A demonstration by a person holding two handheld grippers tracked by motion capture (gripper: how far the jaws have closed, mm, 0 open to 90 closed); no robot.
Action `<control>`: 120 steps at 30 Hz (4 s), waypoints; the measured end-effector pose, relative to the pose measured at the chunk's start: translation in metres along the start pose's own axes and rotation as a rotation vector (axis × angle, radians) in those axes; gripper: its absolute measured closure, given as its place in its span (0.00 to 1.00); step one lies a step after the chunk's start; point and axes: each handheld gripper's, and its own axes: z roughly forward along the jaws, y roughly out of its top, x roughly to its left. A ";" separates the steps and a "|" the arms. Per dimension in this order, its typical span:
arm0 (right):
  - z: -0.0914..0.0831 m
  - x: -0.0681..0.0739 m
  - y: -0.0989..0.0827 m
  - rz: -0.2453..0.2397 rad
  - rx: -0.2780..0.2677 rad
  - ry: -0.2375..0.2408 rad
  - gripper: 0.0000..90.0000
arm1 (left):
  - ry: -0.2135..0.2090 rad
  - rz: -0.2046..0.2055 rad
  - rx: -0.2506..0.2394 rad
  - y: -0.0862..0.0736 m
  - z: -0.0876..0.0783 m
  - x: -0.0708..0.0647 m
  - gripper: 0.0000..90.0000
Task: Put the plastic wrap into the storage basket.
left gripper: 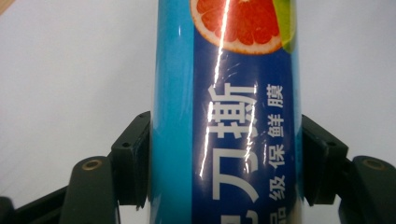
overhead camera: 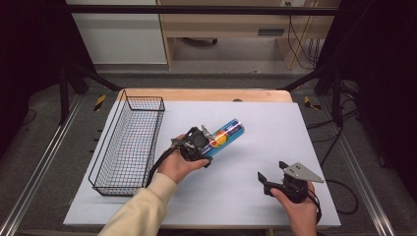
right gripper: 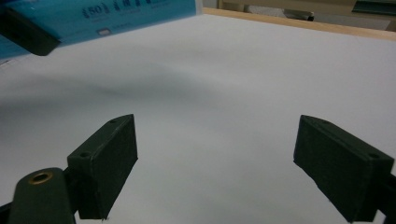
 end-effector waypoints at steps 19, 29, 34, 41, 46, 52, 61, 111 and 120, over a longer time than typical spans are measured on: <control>0.013 -0.008 0.007 0.021 -0.003 -0.061 0.14 | 0.045 -0.024 -0.037 -0.010 -0.067 0.003 0.36; 0.008 0.003 0.008 -0.009 -0.017 -0.068 0.14 | 0.073 -0.055 -0.042 -0.019 -0.088 0.016 0.36; 0.007 0.001 0.007 0.003 -0.017 -0.072 0.14 | 0.091 -0.072 -0.044 -0.024 -0.098 0.023 0.36; 0.008 0.001 0.006 0.012 -0.019 -0.078 0.14 | 0.094 -0.108 -0.050 -0.039 -0.110 0.038 0.36; 0.008 0.000 0.006 0.021 -0.026 -0.074 0.14 | 0.122 -0.134 -0.049 -0.049 -0.123 0.050 0.36; 0.007 0.006 0.008 0.012 -0.036 -0.030 0.14 | 0.167 -0.171 -0.050 -0.060 -0.140 0.054 0.36; 0.006 0.014 0.012 -0.023 -0.039 -0.005 0.14 | 0.215 -0.220 0.016 -0.090 -0.145 0.057 0.36; 0.003 0.010 0.008 0.001 -0.028 0.012 0.14 | 0.227 -0.414 0.187 -0.132 -0.126 0.090 0.36; 0.004 0.016 0.009 -0.015 -0.023 0.052 0.14 | 0.248 -0.443 0.218 -0.128 -0.123 0.096 0.36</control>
